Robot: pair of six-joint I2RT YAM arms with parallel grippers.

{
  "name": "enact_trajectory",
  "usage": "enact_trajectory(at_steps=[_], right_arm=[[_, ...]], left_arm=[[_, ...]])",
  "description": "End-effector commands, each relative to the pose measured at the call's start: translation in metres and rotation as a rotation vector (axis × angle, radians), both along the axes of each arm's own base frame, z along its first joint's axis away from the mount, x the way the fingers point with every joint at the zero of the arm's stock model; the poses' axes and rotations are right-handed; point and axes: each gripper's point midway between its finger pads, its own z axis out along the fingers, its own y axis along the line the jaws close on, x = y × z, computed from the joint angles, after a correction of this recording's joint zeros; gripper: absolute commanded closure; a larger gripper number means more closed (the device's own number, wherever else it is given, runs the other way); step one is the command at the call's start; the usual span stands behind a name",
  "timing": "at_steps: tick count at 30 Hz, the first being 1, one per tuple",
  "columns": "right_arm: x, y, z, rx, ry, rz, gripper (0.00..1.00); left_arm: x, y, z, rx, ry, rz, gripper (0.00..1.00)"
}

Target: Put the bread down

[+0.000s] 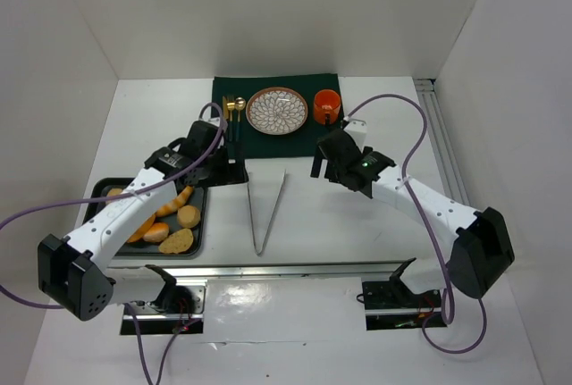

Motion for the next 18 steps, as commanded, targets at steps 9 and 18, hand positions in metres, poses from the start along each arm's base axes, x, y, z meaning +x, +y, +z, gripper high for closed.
enact_trajectory(at_steps=[9, 18], right_arm=[[-0.006, -0.020, 0.017, 0.005, -0.072, -0.091, 0.00], [-0.007, -0.010, 0.022, 0.070, -0.104, -0.046, 0.00]], left_arm=[[-0.038, -0.039, -0.035, -0.039, 0.071, -0.011, 0.01], [-0.075, -0.074, -0.078, 0.007, 0.142, -0.097, 0.01]])
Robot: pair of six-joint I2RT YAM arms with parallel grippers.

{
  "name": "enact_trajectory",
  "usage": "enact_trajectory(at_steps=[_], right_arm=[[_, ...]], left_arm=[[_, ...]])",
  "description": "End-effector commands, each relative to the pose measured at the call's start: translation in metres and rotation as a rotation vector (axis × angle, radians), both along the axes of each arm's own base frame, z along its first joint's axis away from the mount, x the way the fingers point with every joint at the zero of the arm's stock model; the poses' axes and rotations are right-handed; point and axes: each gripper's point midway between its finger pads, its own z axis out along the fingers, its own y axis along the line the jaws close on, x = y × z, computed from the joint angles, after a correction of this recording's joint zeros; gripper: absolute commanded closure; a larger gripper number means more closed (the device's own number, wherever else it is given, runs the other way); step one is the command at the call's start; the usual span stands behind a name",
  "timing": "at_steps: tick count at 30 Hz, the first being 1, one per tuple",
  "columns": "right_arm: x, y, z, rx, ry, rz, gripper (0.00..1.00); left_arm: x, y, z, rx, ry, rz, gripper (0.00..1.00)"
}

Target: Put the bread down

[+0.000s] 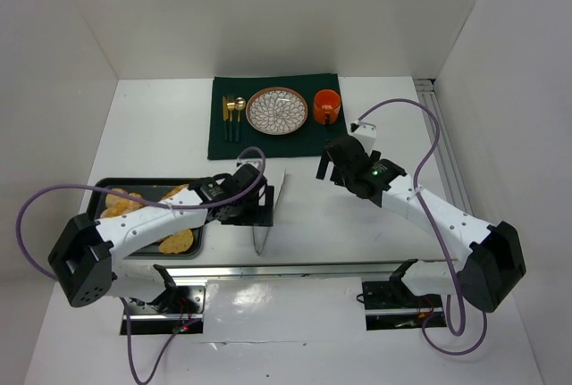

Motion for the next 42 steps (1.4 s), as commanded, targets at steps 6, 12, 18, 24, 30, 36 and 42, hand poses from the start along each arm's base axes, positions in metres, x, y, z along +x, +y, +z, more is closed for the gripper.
enact_trajectory(at_steps=[6, 12, 18, 24, 30, 36, 42], right_arm=[[0.008, 0.006, 0.016, 0.033, -0.059, 0.000, 0.00], [0.007, 0.007, 0.019, 0.044, -0.062, 0.006, 0.00], [0.006, 0.008, 0.018, 0.049, -0.058, 0.012, 0.00], [0.003, 0.011, 0.021, 0.065, -0.067, 0.028, 0.00], [0.002, 0.015, 0.014, 0.069, -0.050, 0.040, 0.00], [0.013, 0.024, 0.024, 0.084, -0.088, 0.067, 0.00], [0.022, 0.033, 0.024, 0.070, -0.107, 0.106, 0.00]], left_arm=[[0.005, -0.011, -0.031, 0.015, 0.033, 0.035, 0.01], [0.012, -0.016, -0.056, 0.057, 0.059, 0.039, 0.01], [0.039, -0.011, -0.069, 0.097, 0.022, 0.102, 0.01], [0.054, -0.008, -0.082, 0.165, 0.019, 0.123, 0.15], [0.063, 0.027, -0.056, 0.285, 0.028, 0.233, 0.76], [0.060, 0.085, 0.047, 0.258, -0.062, 0.307, 0.91], [0.044, 0.143, 0.121, 0.234, -0.112, 0.396, 0.87]])
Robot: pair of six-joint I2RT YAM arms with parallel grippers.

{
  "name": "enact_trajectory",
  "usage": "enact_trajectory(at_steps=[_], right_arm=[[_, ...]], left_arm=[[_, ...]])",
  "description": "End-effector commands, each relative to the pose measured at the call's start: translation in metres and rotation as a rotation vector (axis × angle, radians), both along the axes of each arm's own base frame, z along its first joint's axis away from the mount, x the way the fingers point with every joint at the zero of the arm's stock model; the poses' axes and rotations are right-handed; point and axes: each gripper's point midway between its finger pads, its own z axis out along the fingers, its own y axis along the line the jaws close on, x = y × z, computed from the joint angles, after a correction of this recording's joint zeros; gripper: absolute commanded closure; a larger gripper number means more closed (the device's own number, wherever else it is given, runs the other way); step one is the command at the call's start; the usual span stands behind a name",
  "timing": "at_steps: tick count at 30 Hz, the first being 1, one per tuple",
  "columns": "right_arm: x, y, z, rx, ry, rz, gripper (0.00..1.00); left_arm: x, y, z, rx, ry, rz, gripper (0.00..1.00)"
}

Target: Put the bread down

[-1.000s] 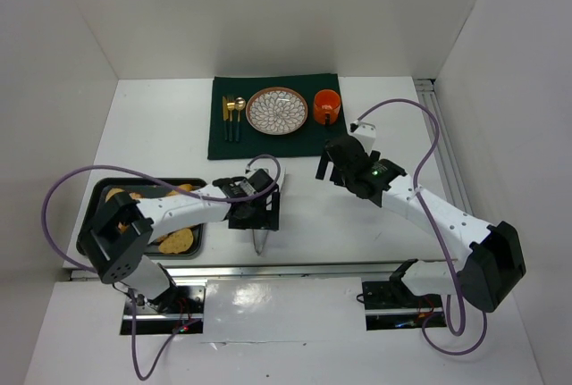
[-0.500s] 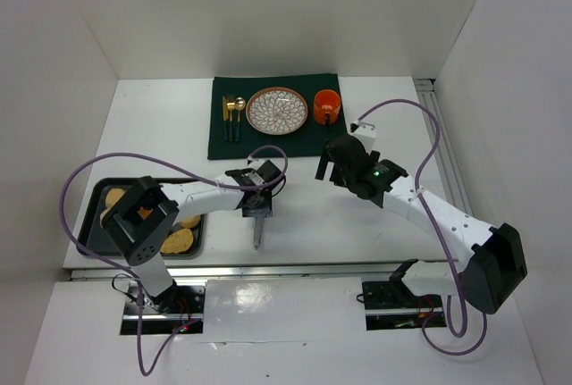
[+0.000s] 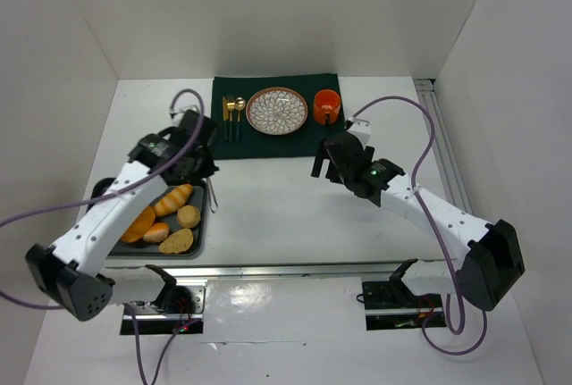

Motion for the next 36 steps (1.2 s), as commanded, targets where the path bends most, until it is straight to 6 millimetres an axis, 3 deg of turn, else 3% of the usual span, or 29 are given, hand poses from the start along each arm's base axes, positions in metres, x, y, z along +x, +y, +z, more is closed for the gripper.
enact_trajectory(at_steps=[1, 3, 6, 10, 20, 28, 36], right_arm=[[0.018, 0.017, 0.023, 0.036, -0.090, 0.036, 0.00], [0.020, 0.021, 0.018, 0.031, -0.081, 0.053, 0.00], [0.022, 0.025, 0.018, 0.037, -0.087, 0.068, 0.00], [0.026, 0.029, 0.014, 0.025, -0.086, 0.088, 0.00], [0.028, 0.039, 0.013, 0.047, -0.095, 0.132, 0.00], [0.023, 0.050, 0.001, 0.075, -0.060, 0.184, 0.00], [0.024, 0.052, -0.002, 0.072, -0.056, 0.196, 0.00]], left_arm=[[-0.028, 0.044, 0.031, 0.087, 0.044, 0.023, 0.85], [-0.040, 0.068, 0.038, 0.133, 0.091, 0.079, 0.81], [-0.048, 0.090, 0.050, 0.153, 0.101, 0.138, 0.76], [-0.054, 0.092, 0.056, 0.059, 0.097, 0.148, 0.69], [-0.049, 0.100, 0.065, 0.047, 0.080, 0.166, 0.42], [-0.051, 0.119, 0.065, 0.093, 0.076, 0.218, 0.44], [-0.072, 0.160, 0.039, 0.164, 0.150, 0.395, 0.43]])
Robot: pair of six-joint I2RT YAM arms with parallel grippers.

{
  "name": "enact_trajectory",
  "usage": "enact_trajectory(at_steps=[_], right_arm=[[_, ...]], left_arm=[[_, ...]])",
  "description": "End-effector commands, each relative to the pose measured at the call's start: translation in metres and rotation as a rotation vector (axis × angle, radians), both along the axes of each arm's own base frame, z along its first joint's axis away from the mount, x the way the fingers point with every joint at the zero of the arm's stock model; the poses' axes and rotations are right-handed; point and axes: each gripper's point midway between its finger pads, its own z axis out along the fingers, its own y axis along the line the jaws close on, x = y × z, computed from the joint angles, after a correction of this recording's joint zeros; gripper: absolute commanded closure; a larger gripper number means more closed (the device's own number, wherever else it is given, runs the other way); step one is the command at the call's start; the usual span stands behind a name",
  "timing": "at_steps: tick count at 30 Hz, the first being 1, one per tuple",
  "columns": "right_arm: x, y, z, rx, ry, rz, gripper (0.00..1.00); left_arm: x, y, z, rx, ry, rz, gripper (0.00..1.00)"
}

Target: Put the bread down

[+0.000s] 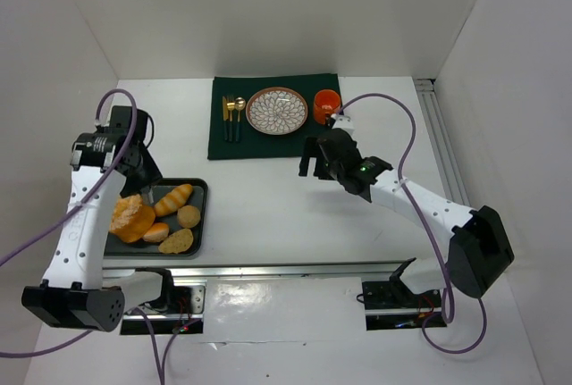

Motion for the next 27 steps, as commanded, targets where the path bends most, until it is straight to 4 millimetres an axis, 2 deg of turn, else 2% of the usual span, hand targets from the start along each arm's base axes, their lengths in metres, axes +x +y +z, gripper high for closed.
enact_trajectory(at_steps=[1, 5, 10, 19, 27], right_arm=[[0.006, 0.013, 0.011, 0.032, -0.038, 0.029, 0.00], [0.005, 0.012, 0.009, 0.026, -0.031, 0.029, 0.00], [0.006, 0.013, 0.011, 0.032, -0.038, 0.029, 0.00], [0.015, 0.017, 0.015, 0.017, -0.055, 0.035, 0.00], [0.014, 0.015, 0.011, 0.012, -0.048, 0.035, 0.00]], left_arm=[[-0.019, 0.022, -0.009, 0.065, 0.047, 0.066, 0.43], [-0.022, 0.029, -0.012, 0.061, 0.054, 0.117, 0.43], [-0.020, 0.020, -0.020, 0.014, 0.085, 0.087, 0.43], [-0.030, 0.009, -0.038, -0.046, 0.122, 0.116, 0.45], [-0.036, 0.011, -0.048, -0.036, 0.152, 0.147, 0.48]])
